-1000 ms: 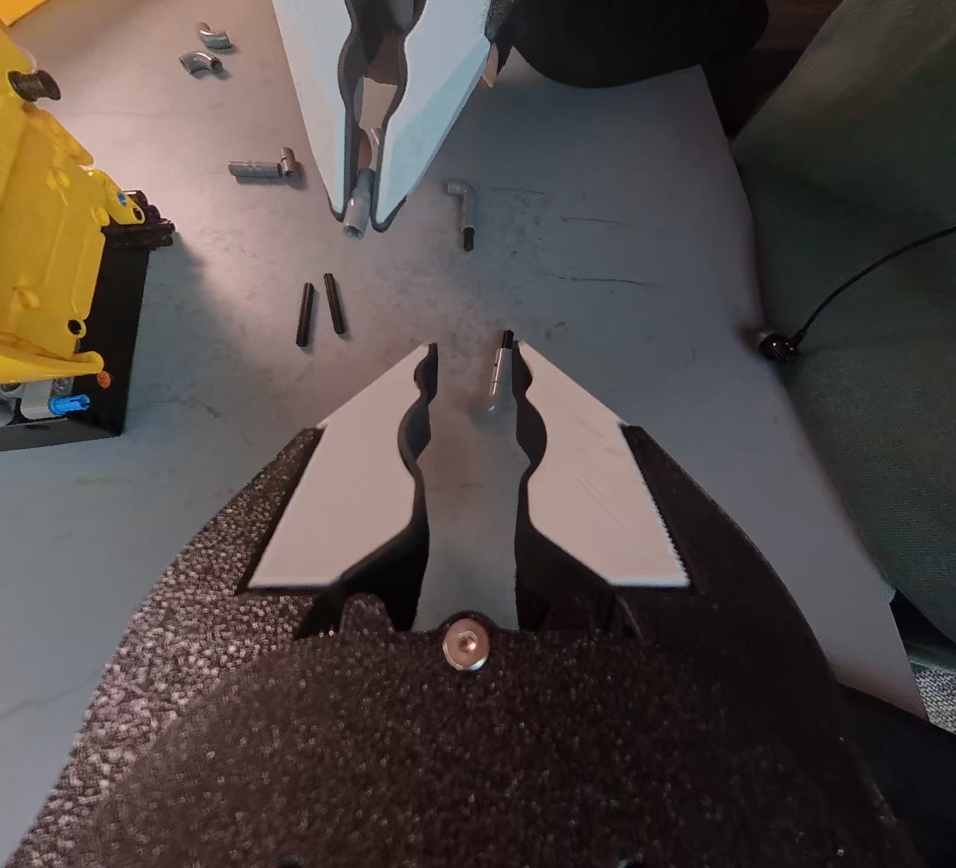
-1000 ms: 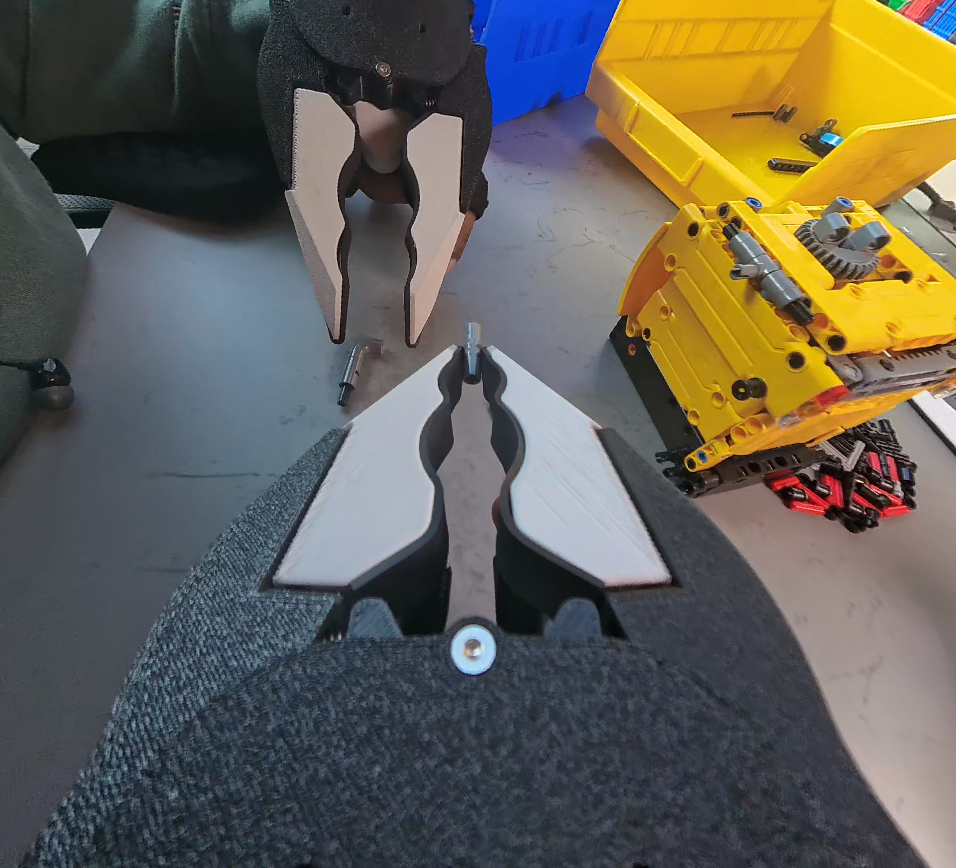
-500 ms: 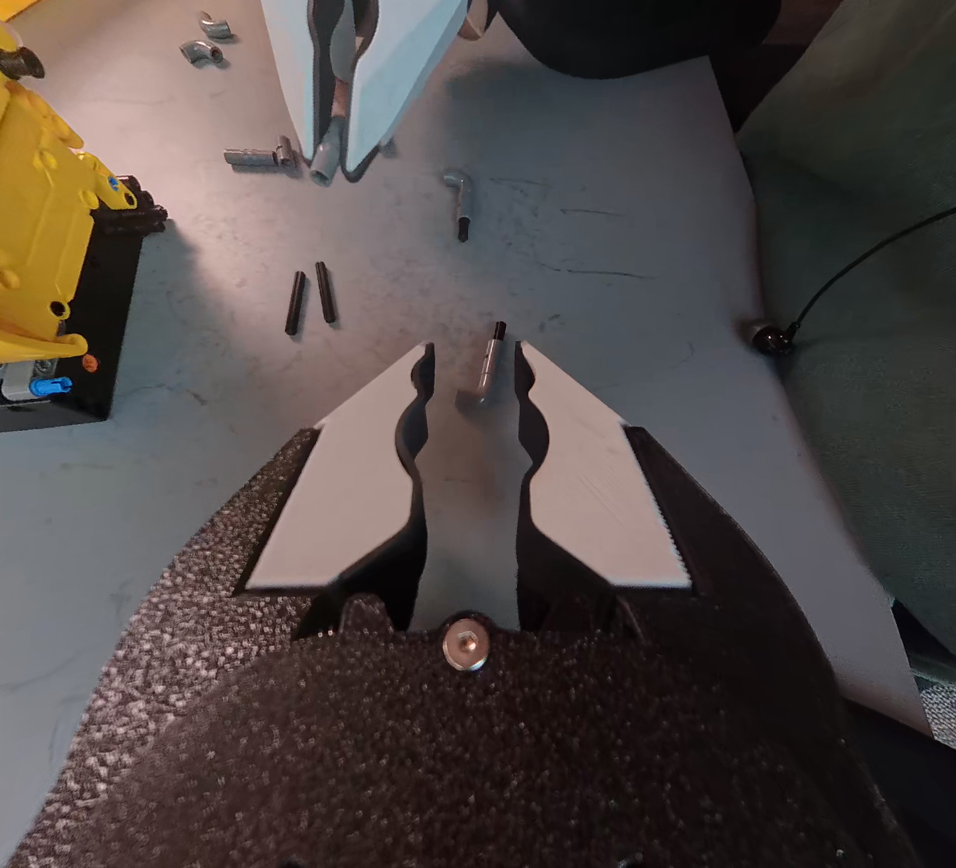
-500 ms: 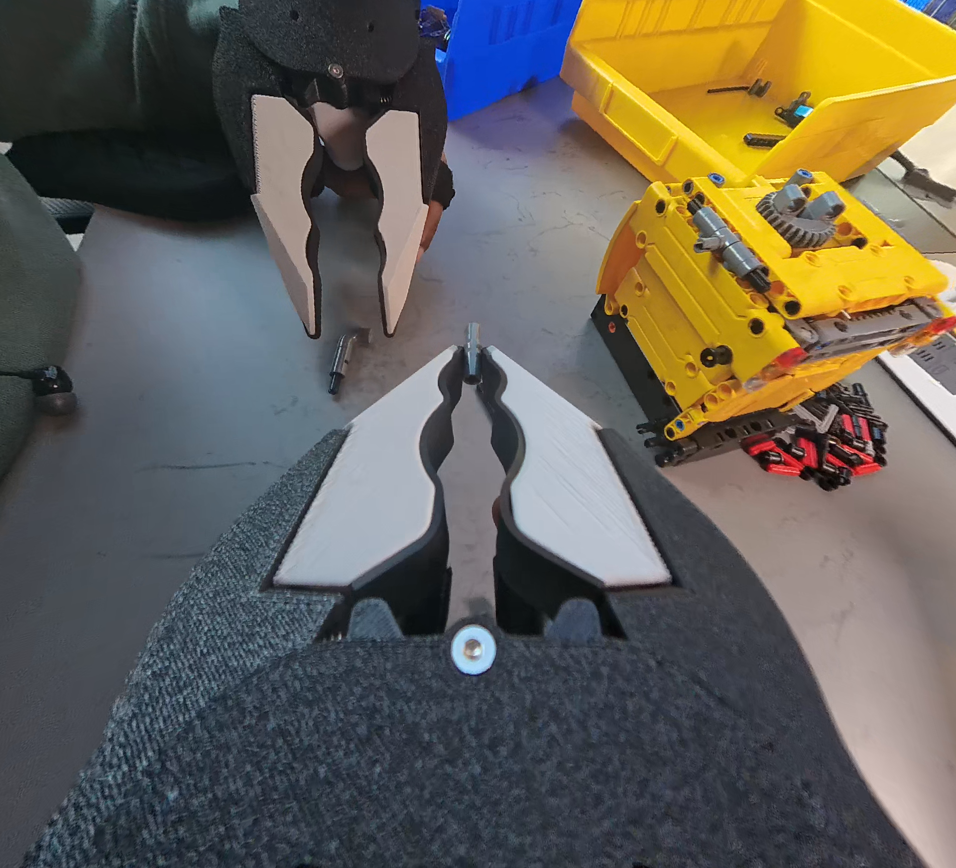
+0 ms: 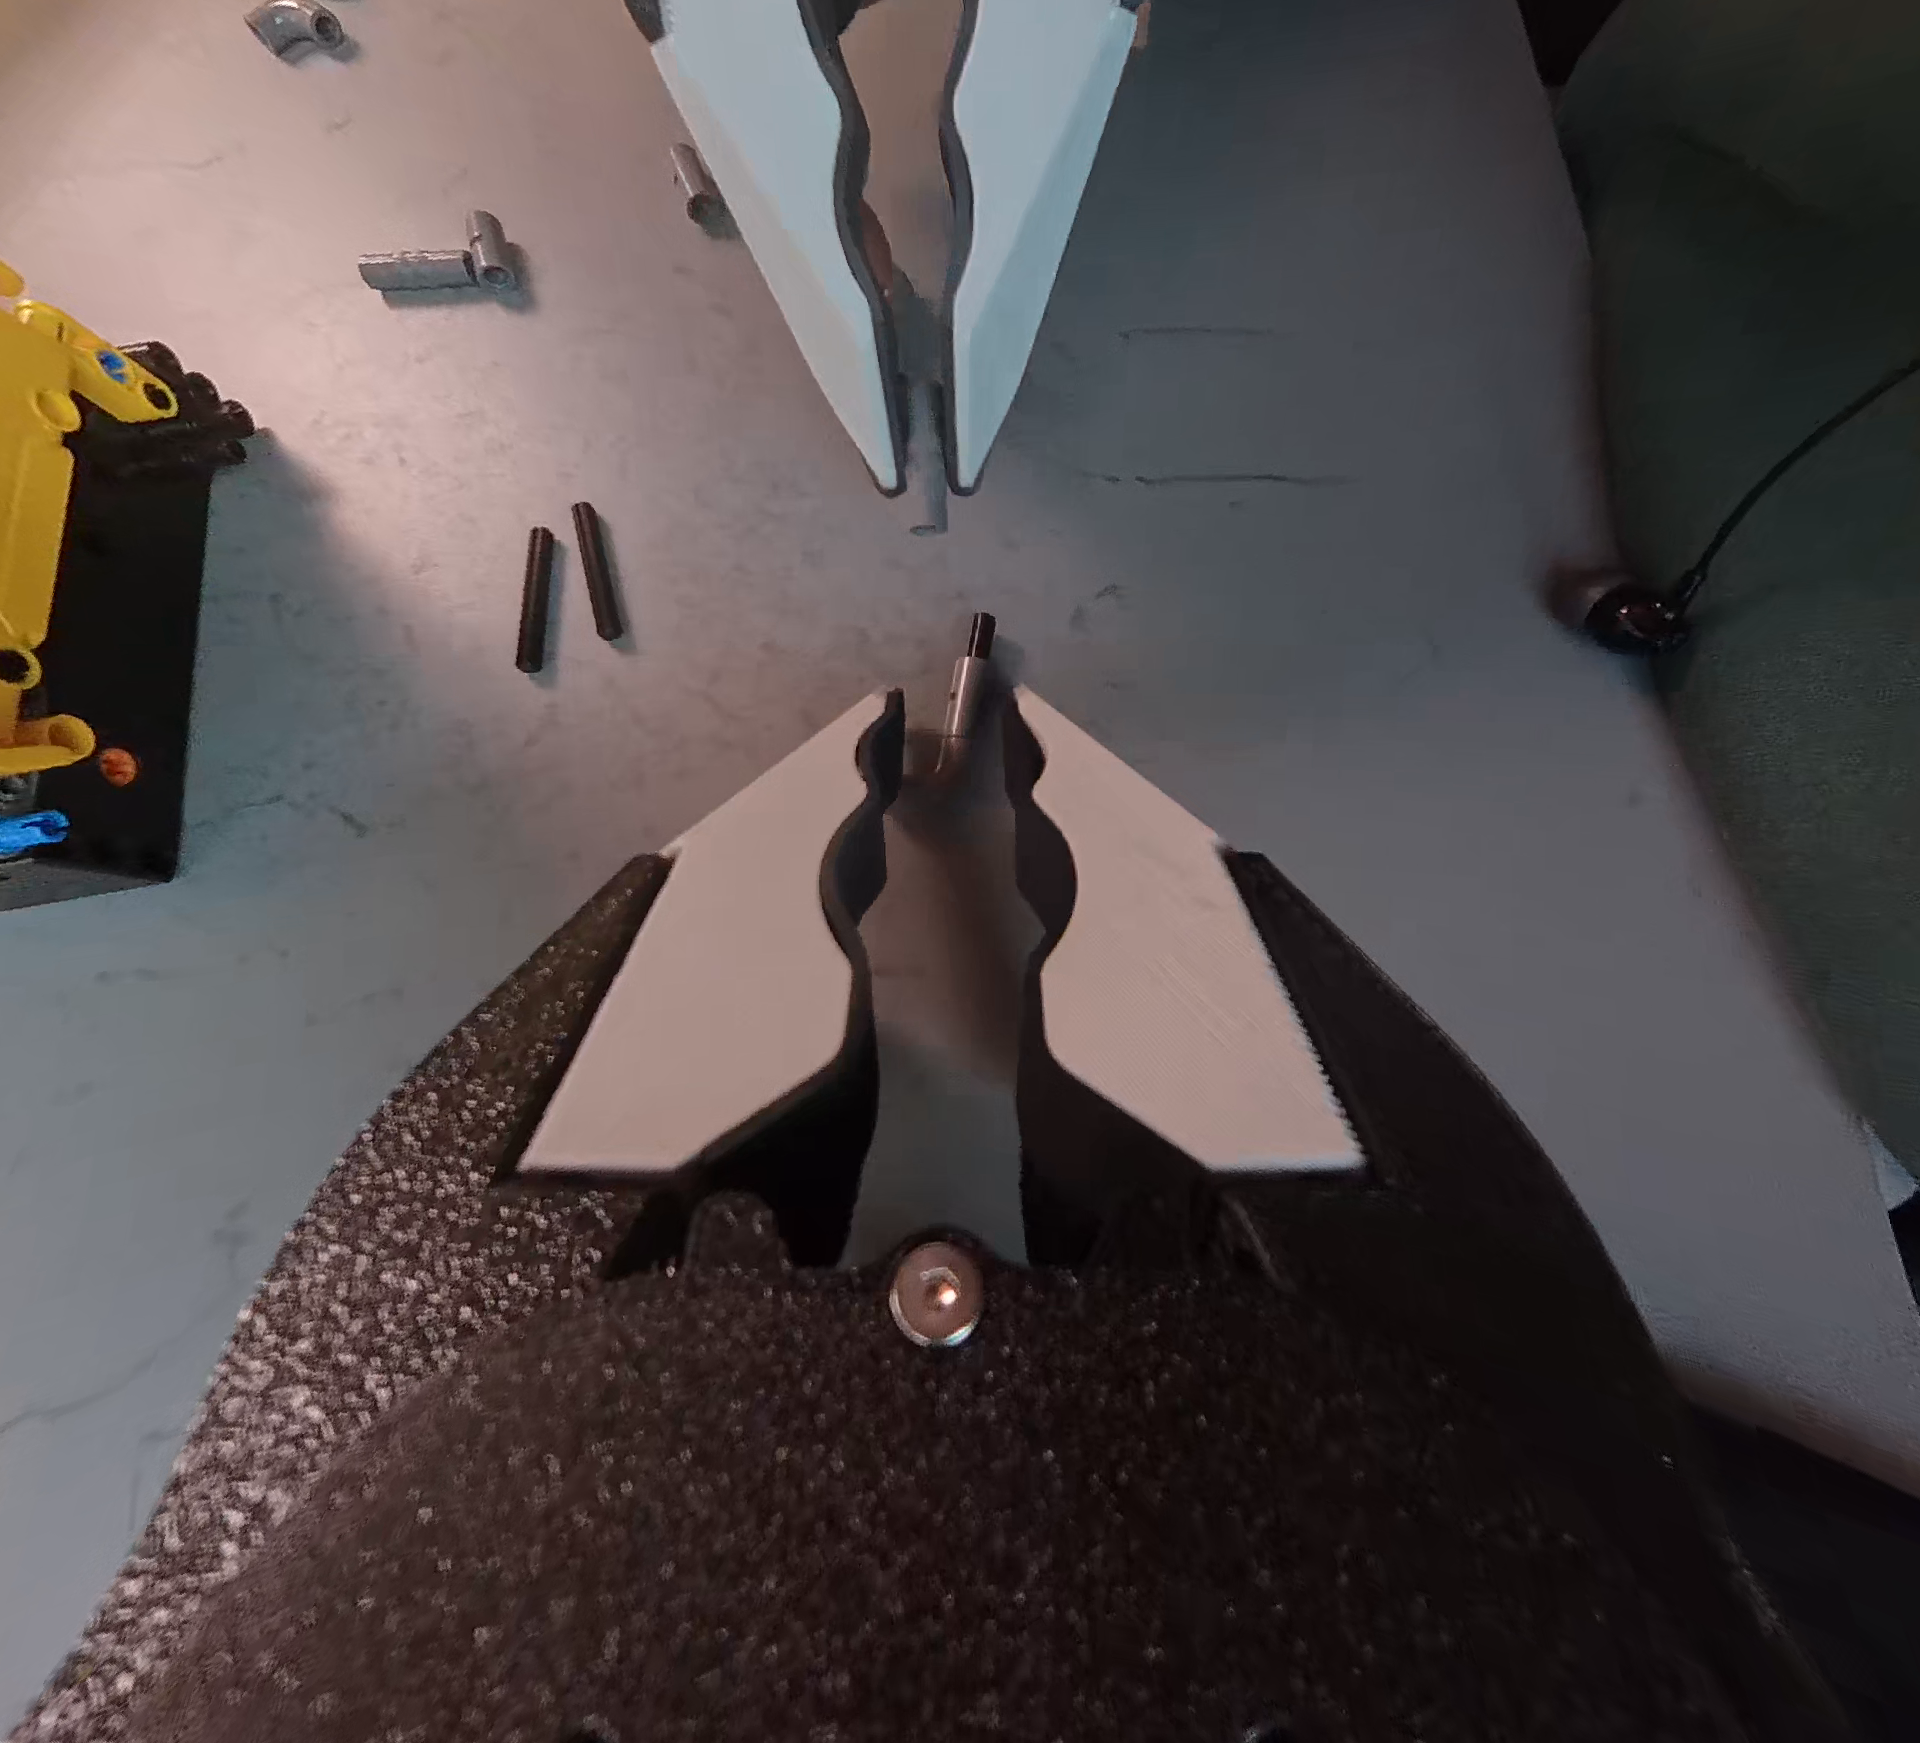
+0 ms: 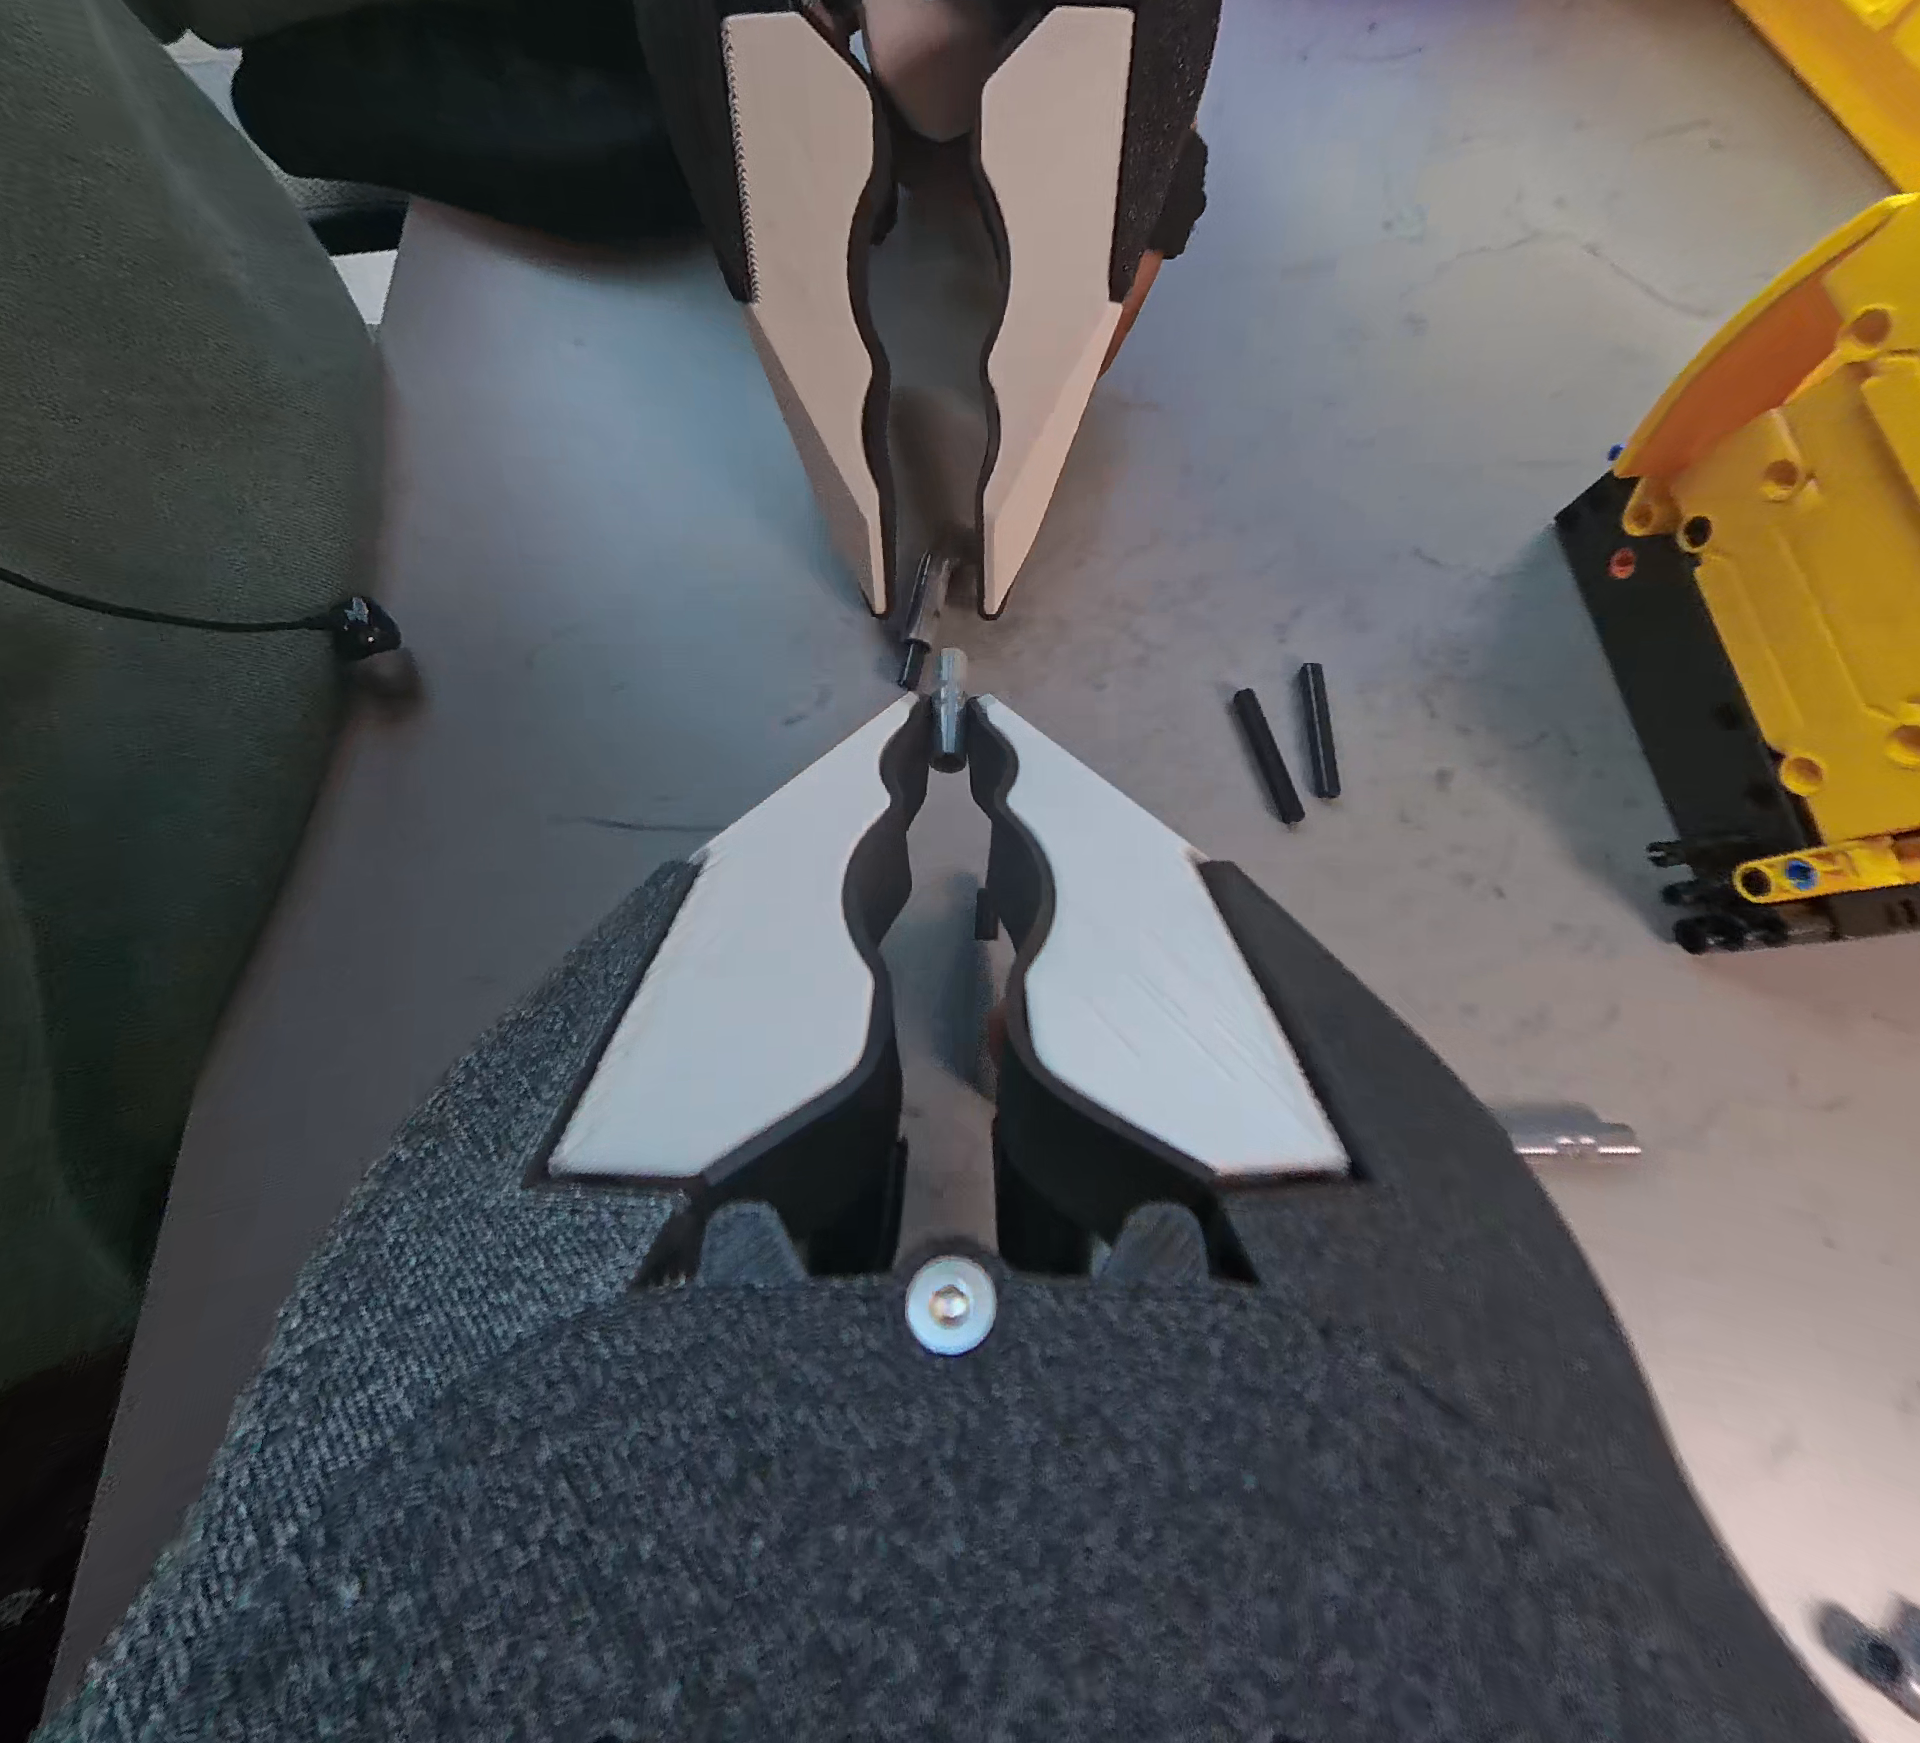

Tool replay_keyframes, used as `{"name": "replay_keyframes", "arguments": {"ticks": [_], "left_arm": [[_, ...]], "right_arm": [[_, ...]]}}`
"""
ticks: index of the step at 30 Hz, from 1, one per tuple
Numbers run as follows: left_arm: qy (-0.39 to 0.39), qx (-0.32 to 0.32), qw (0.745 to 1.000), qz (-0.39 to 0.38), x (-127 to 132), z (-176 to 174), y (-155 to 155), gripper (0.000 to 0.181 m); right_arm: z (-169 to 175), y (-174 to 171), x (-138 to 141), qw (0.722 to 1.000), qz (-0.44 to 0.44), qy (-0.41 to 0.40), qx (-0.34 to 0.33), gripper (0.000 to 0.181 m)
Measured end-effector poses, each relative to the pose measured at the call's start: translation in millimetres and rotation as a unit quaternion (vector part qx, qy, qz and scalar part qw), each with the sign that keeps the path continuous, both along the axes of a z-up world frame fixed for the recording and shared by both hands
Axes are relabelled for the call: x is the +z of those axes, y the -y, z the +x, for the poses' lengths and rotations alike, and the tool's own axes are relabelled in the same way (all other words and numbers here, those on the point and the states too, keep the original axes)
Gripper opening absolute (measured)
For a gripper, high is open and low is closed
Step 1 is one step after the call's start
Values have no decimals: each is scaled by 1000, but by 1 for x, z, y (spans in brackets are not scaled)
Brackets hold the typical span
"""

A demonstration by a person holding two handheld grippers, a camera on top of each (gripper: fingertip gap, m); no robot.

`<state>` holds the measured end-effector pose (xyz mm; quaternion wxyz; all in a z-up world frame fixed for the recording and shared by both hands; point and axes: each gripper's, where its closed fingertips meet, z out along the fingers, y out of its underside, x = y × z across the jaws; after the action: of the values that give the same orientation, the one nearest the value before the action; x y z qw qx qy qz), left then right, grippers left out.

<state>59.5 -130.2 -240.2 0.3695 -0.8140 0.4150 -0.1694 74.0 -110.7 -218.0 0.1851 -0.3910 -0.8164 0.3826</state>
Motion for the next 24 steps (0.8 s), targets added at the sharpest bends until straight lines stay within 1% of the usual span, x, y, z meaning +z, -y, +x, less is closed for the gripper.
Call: {"name": "replay_keyframes", "arguments": {"ticks": [5,17,24], "left_arm": [[-12,-3,1000,1,-3,1,0,7],[-3,7,1000,-13,-3,1,-2,6],[-3,9,1000,-15,-3,1,-2,6]], "right_arm": [[2,5,-10,1000,17,23,3,6],[-3,-1,-23,997,53,53,-18,6],[-2,-1,-25,996,56,64,-10,6]]}}
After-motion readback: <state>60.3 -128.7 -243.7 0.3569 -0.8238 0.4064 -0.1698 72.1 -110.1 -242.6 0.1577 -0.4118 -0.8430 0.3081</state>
